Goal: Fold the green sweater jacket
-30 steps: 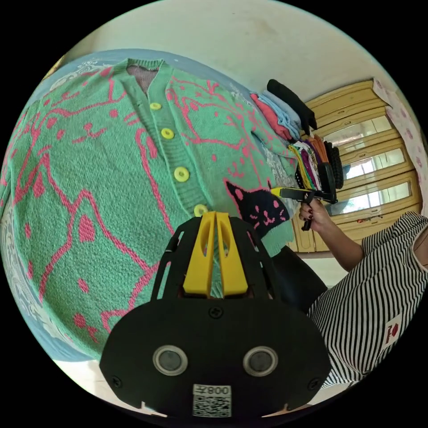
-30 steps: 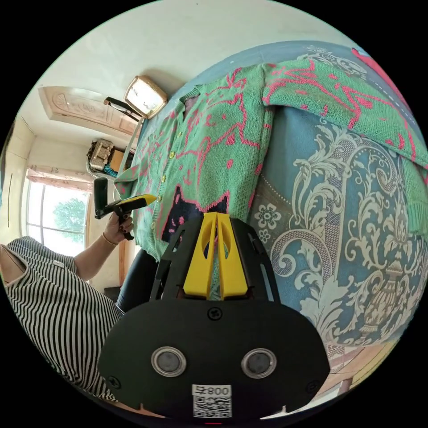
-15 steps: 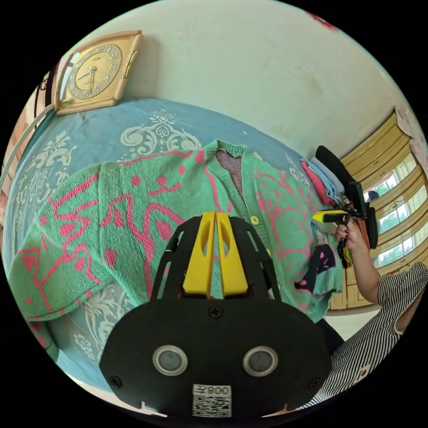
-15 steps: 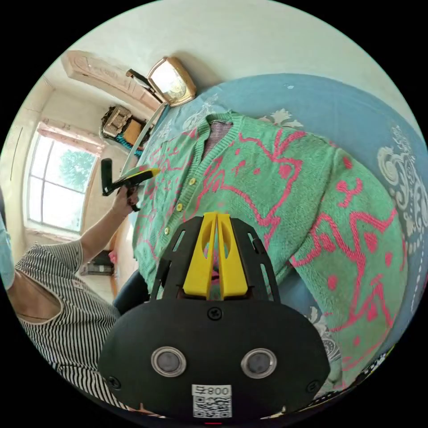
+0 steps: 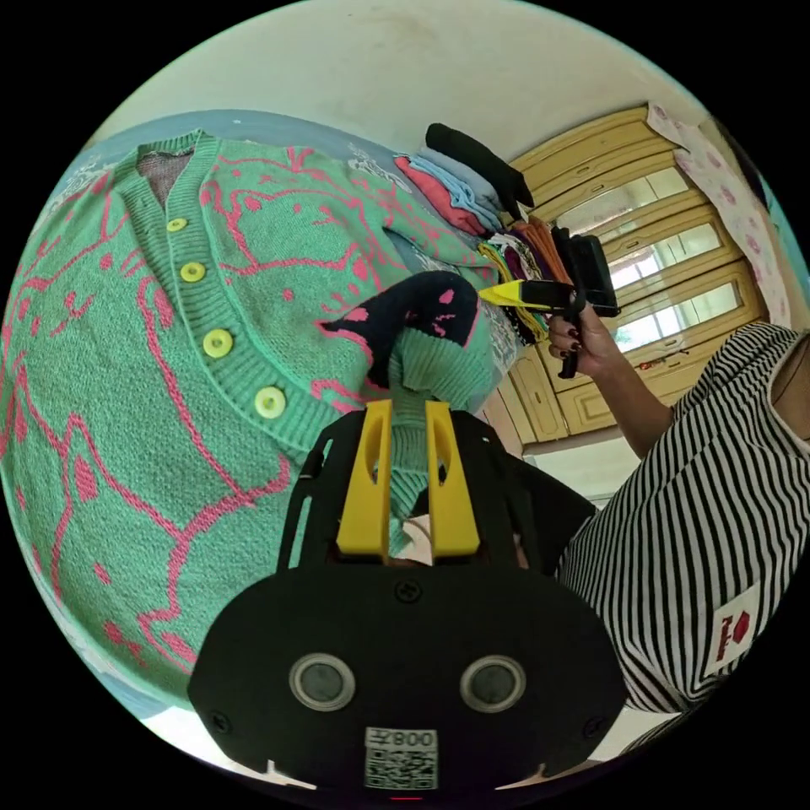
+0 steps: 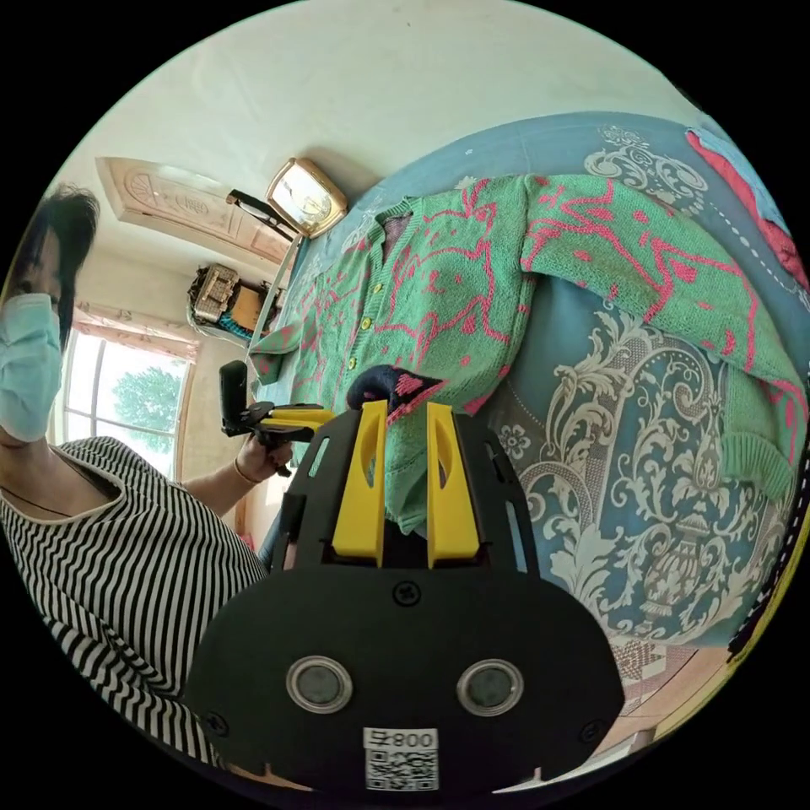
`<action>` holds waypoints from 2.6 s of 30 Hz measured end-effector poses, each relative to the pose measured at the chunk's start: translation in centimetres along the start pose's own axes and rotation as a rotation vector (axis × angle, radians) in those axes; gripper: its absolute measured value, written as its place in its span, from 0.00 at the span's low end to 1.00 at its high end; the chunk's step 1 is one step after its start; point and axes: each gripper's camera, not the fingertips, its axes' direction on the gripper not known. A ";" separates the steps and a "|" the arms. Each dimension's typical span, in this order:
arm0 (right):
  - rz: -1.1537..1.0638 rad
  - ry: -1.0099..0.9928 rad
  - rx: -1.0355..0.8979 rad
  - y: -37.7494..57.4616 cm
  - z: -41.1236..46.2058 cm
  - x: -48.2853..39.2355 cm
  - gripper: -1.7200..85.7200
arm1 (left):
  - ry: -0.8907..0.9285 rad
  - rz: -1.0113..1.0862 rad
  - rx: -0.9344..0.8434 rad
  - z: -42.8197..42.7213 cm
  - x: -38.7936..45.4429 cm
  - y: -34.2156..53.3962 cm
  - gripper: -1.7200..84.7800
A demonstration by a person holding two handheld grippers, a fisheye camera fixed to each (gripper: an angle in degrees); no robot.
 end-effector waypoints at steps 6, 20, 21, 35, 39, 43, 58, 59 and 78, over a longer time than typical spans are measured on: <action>0.040 0.016 0.012 3.5 -0.6 0.5 0.13 | -0.228 0.182 -0.231 5.1 6.7 0.5 0.11; 0.111 -0.109 -0.099 4.4 -1.5 4.4 0.05 | -0.332 0.122 -0.166 -2.2 10.2 2.1 0.05; 0.124 -0.113 -0.098 4.6 -1.8 5.0 0.05 | -0.343 0.121 -0.175 -2.1 10.1 2.3 0.05; 0.381 -0.064 -0.198 6.7 1.1 16.7 0.03 | -0.213 -0.007 -0.280 -0.1 6.0 3.1 0.05; 0.330 -0.031 -0.055 5.6 -1.9 15.5 0.02 | -0.165 -0.029 -0.090 -4.6 4.8 1.9 0.05; 0.088 0.065 0.033 -4.7 -1.7 10.9 0.02 | -0.357 -0.129 0.081 -10.1 -1.4 -3.1 0.03; -0.196 0.500 -0.035 -36.6 13.7 7.3 0.02 | -0.714 -0.458 0.260 -16.4 -21.6 -19.9 0.02; -0.163 0.464 -0.022 -36.9 13.2 8.2 0.02 | -0.706 -0.454 0.263 -16.4 -21.6 -20.3 0.02; -0.232 0.505 -0.054 -16.3 7.1 8.5 0.02 | -0.407 0.030 0.095 -0.6 -6.6 -30.1 0.02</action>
